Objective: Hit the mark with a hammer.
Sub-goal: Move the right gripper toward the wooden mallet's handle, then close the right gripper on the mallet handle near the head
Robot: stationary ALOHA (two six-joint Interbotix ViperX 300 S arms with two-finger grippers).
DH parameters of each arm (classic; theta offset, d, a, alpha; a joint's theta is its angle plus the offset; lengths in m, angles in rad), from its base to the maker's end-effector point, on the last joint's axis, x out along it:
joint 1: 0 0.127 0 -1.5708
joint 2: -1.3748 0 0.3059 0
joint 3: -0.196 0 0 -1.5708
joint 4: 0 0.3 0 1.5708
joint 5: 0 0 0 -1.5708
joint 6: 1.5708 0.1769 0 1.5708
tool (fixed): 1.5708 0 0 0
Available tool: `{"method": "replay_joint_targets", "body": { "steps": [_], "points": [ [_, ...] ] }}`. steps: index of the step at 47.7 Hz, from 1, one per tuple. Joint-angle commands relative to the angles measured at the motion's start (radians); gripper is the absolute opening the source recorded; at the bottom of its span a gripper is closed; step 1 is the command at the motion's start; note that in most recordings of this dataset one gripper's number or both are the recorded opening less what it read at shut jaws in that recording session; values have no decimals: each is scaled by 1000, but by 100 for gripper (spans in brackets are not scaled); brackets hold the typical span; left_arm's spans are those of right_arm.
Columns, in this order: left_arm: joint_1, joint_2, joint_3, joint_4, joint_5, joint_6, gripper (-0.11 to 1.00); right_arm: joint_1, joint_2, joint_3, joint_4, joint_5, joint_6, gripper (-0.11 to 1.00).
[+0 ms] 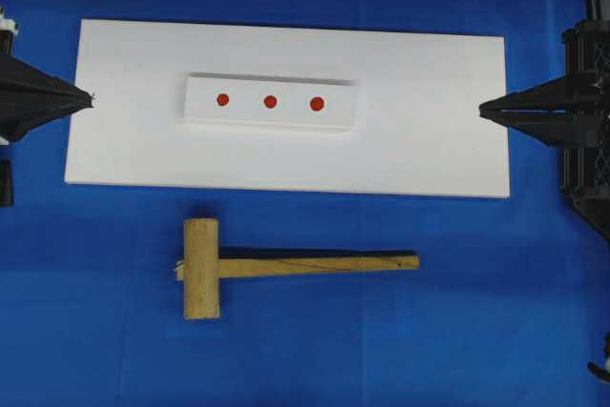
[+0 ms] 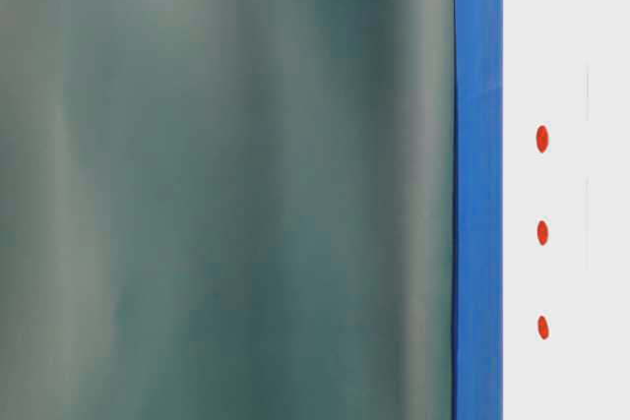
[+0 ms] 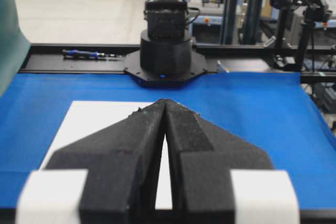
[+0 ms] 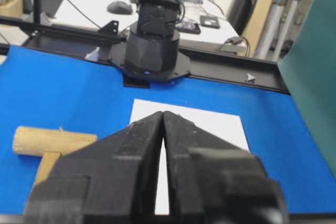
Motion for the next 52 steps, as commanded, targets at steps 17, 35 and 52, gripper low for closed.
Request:
{"method": "replay_joint_targets", "body": {
  "steps": [17,35,52],
  "points": [
    [-6,8,-18,-3,3,-5,0,175,227,-173,12,107,64,-6],
    [-5,8,-15,-3,6,-6,0,186,545,-276,12,121,178,42],
    [8,8,-9,-3,6,-6,0,201,902,-362,67,-61,183,89]
  ]
}}
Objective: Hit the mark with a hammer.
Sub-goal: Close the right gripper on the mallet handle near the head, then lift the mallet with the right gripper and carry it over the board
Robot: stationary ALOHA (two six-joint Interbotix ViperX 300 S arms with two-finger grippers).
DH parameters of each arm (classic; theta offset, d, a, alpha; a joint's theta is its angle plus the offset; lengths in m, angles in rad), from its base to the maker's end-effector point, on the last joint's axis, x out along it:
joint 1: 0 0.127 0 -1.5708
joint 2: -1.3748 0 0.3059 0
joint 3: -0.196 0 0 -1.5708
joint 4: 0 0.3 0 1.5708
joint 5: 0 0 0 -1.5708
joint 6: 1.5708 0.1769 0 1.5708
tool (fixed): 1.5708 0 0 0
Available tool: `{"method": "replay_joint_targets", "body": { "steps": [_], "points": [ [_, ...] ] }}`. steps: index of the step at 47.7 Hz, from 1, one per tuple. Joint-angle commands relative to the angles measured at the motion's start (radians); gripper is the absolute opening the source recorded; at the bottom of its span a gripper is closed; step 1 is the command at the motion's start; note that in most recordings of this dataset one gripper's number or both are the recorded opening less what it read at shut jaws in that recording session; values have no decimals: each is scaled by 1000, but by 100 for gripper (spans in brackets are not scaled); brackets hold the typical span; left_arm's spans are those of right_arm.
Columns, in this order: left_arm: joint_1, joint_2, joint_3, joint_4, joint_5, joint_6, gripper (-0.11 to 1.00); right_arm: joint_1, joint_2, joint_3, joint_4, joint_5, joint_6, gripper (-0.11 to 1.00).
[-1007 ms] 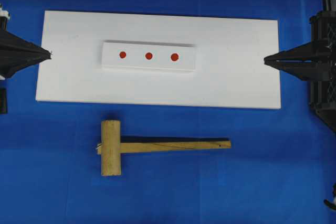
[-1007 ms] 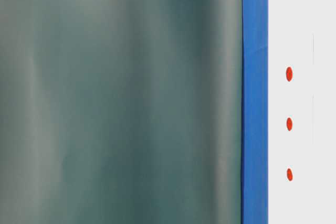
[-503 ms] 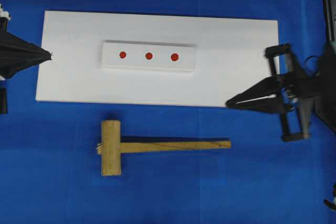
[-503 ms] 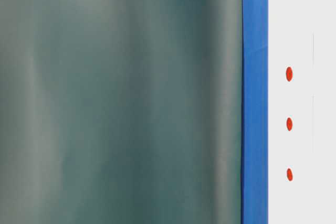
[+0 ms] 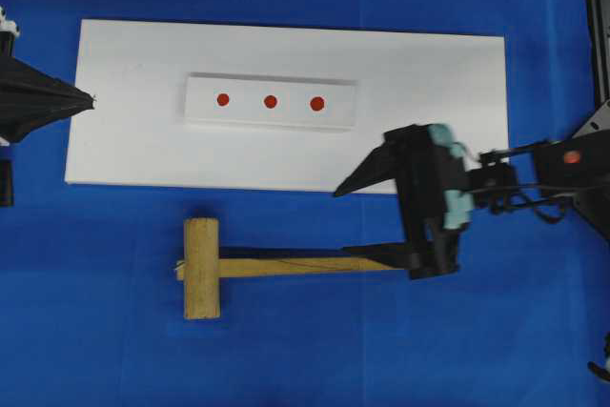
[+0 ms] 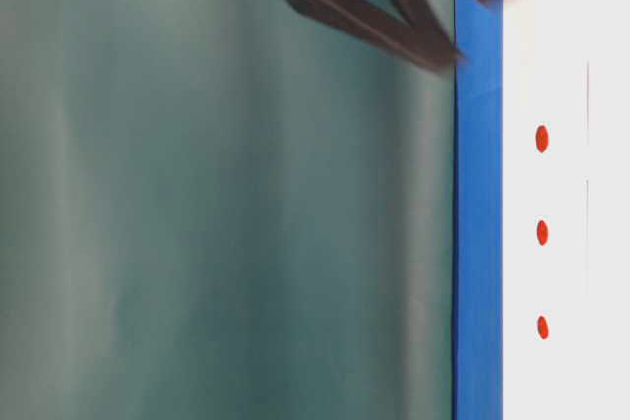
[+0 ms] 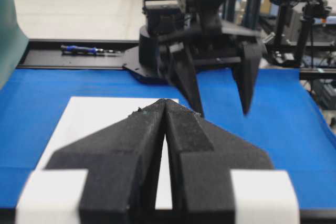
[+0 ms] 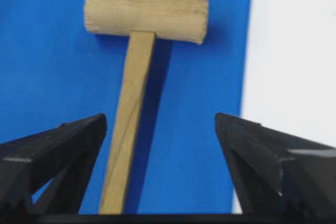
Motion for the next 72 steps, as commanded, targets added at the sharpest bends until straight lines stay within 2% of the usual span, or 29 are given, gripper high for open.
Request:
{"method": "replay_joint_targets", "body": {
  "steps": [1,12,16,25,43,48,55,59,72],
  "points": [
    [11,8,-11,-2,-5,-2,0,12,94,-46,25,-94,3,90],
    [23,8,-5,-2,-5,-2,0,38,290,-130,72,-206,3,90],
    [25,6,0,-2,-5,-2,0,40,348,-161,97,-215,3,90],
    [25,5,9,-2,-5,-2,0,52,448,-218,107,-213,3,90],
    [26,-3,14,-2,2,-2,0,71,497,-242,109,-218,2,86],
    [26,-3,14,-2,3,-2,0,75,497,-242,109,-218,0,71],
    [26,-3,14,-2,6,-2,0,81,497,-244,106,-216,-3,30],
    [26,-3,14,-2,9,-2,0,84,497,-244,106,-216,-2,11],
    [26,-5,14,-2,9,-2,0,91,456,-247,106,-215,0,9]
  ]
}}
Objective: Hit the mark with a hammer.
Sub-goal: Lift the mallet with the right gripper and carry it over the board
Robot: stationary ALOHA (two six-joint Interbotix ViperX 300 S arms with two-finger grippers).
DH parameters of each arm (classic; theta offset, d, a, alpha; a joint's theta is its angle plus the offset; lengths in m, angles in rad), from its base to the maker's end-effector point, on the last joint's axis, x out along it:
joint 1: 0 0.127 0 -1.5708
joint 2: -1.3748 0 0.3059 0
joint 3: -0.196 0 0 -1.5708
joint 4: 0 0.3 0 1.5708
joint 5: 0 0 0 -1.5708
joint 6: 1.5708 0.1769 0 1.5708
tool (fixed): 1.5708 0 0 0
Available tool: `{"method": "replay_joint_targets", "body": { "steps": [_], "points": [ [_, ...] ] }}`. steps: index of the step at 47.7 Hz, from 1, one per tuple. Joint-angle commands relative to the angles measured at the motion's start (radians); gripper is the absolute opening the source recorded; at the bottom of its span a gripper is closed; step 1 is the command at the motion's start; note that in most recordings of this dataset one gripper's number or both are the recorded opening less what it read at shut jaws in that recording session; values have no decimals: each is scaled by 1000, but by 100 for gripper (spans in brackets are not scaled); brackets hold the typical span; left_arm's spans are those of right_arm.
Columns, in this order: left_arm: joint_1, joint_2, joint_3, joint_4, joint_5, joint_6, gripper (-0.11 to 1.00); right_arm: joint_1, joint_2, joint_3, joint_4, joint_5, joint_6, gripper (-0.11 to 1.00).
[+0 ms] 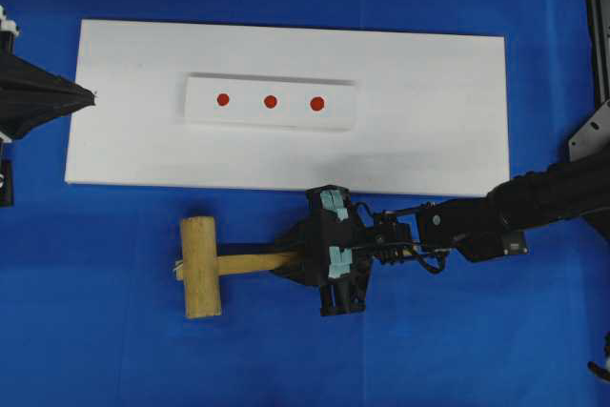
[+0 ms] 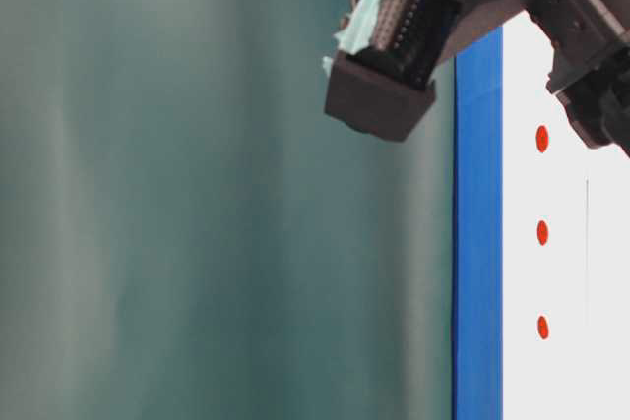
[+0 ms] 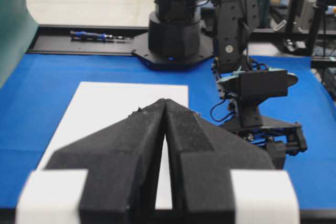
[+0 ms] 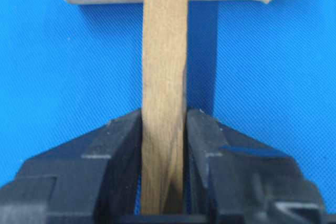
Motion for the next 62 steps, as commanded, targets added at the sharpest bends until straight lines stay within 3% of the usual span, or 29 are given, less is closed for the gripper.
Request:
{"method": "replay_joint_targets", "body": {
  "steps": [1,16,33,47,62],
  "points": [
    [3,5,-12,-2,-6,-2,0,12,-58,-17,-3,-3,2,9],
    [3,2,-12,-2,8,-3,0,-3,-265,20,-3,46,-32,9],
    [3,-20,-11,-2,32,-5,0,-21,-526,23,-3,247,-120,9],
    [3,-21,-8,-2,35,-5,0,-52,-532,32,-2,235,-121,9],
    [3,-18,-8,-2,35,-5,0,-207,-532,49,-17,242,-130,9]
  ]
}}
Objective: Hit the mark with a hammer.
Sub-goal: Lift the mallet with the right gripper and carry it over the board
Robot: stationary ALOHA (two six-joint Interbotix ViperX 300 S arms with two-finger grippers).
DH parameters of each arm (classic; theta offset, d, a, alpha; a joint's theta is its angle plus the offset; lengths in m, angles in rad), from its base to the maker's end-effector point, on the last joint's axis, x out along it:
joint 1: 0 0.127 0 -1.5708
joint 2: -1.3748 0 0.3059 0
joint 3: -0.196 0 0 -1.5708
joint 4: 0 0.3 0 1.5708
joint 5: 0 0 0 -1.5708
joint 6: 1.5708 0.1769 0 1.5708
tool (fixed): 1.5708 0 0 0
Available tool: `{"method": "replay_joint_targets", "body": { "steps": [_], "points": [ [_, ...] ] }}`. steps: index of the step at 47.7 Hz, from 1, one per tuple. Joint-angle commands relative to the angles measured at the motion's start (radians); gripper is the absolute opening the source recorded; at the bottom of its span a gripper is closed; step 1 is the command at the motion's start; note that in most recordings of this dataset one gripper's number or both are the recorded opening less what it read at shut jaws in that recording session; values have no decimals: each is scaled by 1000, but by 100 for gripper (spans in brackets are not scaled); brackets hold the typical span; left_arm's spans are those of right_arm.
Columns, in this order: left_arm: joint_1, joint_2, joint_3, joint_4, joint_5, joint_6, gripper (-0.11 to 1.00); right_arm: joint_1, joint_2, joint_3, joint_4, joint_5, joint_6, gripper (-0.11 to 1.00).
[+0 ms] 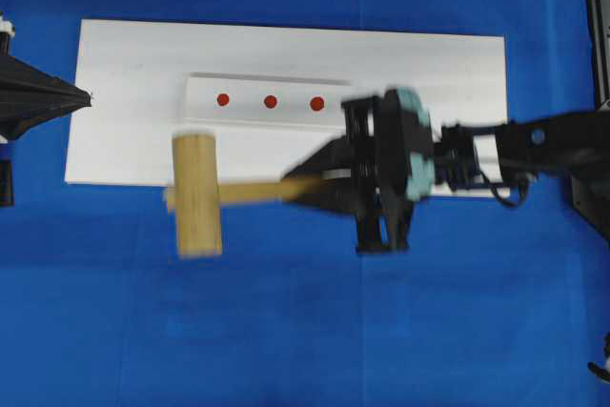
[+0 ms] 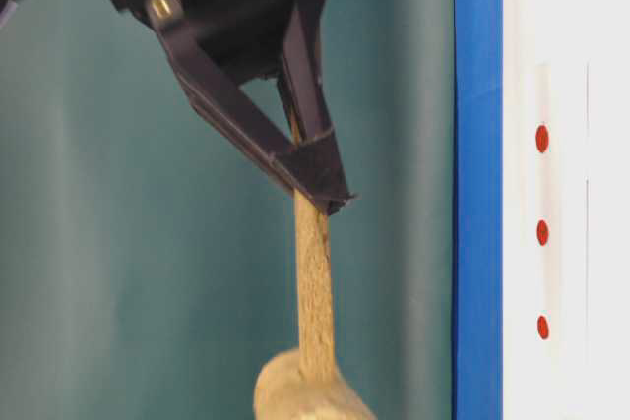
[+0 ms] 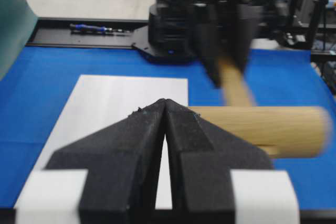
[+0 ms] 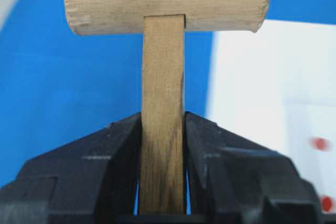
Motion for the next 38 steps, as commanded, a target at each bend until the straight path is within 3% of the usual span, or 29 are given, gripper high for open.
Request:
{"method": "replay_joint_targets", "body": {
  "steps": [1,9,21,24,32,38],
  "points": [
    [3,8,-9,-2,-5,-2,0,-40,-23,-9,-12,-8,-3,9],
    [3,9,-8,-2,-5,-2,0,-89,-23,-6,-52,-12,-3,9],
    [3,11,-8,-2,-5,-2,0,-95,-23,-6,-92,-17,-9,9],
    [3,11,-8,-5,-5,-3,0,-106,-25,-8,-123,-17,-28,9],
    [3,9,-8,-9,-11,-21,0,-146,-29,-21,-140,-31,-143,9],
    [3,8,-8,-9,-11,-55,0,-163,-31,-26,-144,-64,-299,9]
  ]
}}
